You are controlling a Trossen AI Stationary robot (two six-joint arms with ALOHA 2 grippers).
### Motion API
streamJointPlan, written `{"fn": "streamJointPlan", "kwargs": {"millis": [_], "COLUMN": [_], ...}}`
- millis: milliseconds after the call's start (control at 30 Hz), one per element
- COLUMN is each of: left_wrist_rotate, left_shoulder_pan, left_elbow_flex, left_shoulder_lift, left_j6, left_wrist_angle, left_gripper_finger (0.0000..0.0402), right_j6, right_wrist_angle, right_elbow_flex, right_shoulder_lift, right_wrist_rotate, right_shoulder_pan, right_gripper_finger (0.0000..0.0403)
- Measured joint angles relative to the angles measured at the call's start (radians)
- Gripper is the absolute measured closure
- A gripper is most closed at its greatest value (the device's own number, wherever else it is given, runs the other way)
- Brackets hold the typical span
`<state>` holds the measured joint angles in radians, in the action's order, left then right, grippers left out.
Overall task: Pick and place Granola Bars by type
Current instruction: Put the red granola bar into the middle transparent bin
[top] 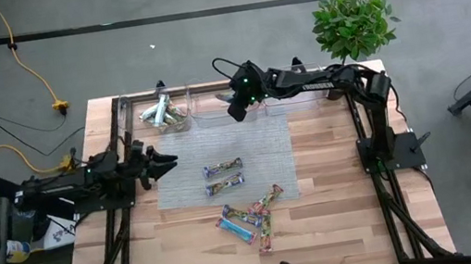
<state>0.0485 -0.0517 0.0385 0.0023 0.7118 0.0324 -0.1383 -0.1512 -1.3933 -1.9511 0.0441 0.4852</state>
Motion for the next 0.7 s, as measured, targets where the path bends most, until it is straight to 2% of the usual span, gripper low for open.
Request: {"fn": "streamJointPlan", "kwargs": {"millis": [200,367,500,700], "left_wrist_rotate": [-0.028,-0.123,-0.136,-0.146], "left_shoulder_pan": [0.0,0.0,0.0,0.0], "left_elbow_flex": [0.001,-0.002,-0.001,0.001], "left_shoulder_lift": [0.006,0.007,0.008,0.009], "left_j6": [-0.003,-0.009,-0.133,-0.256], "left_wrist_angle": [0.01,-0.03,-0.008,0.005], "left_gripper_finger": [0.0229,0.0229,0.0229,0.0229], "right_j6": [-0.015,-0.014,0.016,0.04], "right_wrist_angle": [-0.06,-0.061,-0.061,-0.054], "right_elbow_flex": [0.0,0.0,0.0,0.0], "right_shoulder_lift": [0.0,0.0,0.0,0.0], "right_wrist_rotate": [0.016,0.016,0.02,0.086], "right_shoulder_pan": [0.013,0.013,0.012,0.02], "right_gripper_finger": [0.034,0.034,0.0337,0.029]}}
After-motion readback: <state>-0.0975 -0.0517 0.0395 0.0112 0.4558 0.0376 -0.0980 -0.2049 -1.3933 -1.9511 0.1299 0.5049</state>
